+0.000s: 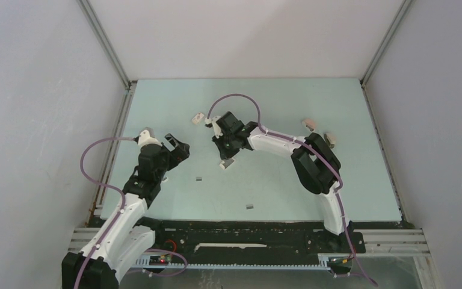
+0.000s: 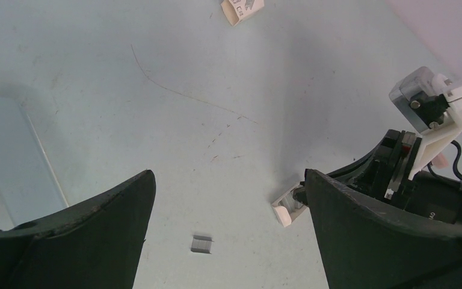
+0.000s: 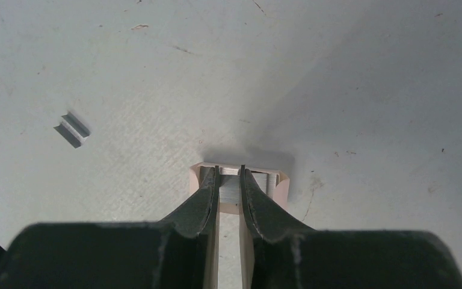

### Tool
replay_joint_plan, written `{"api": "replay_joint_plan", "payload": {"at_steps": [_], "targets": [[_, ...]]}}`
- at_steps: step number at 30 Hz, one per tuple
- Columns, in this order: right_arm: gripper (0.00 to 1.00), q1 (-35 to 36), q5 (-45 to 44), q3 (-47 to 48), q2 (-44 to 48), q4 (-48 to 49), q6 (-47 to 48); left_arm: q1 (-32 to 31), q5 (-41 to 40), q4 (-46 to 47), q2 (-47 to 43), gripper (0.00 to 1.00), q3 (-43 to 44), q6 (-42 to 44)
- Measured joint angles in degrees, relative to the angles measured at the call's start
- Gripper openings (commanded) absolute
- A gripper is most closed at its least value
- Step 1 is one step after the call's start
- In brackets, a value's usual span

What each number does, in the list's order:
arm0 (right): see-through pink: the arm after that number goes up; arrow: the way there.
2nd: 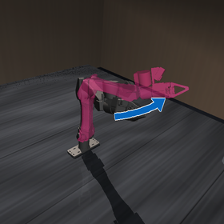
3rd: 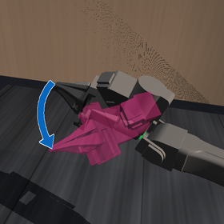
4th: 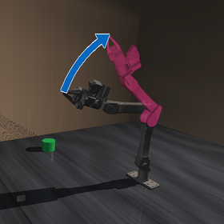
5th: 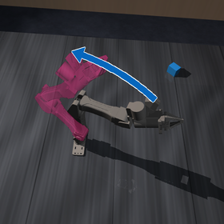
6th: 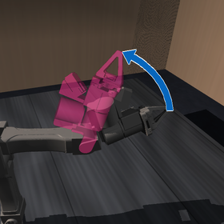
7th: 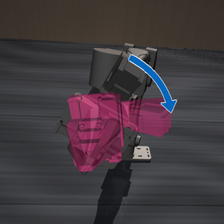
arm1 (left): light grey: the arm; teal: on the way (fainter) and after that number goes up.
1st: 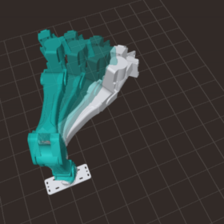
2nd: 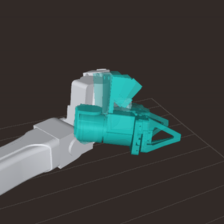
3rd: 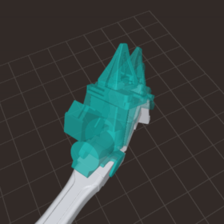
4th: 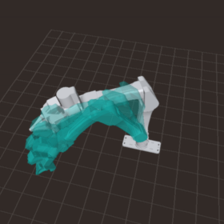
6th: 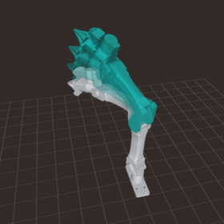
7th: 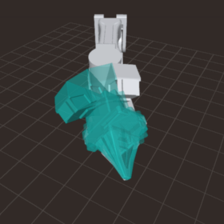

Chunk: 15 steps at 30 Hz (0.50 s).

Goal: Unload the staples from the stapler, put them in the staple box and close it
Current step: Place the staple in the staple box.

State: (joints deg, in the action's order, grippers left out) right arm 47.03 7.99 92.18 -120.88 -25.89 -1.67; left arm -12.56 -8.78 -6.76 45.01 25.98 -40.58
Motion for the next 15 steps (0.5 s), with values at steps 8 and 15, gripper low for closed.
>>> {"api": "replay_joint_plan", "payload": {"at_steps": [8,15], "targets": [[0.08,0.1,-0.7,0.0,-0.5,0.0,0.0,0.0,0.0,0.0,0.0,1.0,0.0,0.0],[0.08,0.3,-1.5,0.0,-0.5,0.0,0.0,0.1,0.0,0.1,0.4,1.0,0.0,0.0]]}}
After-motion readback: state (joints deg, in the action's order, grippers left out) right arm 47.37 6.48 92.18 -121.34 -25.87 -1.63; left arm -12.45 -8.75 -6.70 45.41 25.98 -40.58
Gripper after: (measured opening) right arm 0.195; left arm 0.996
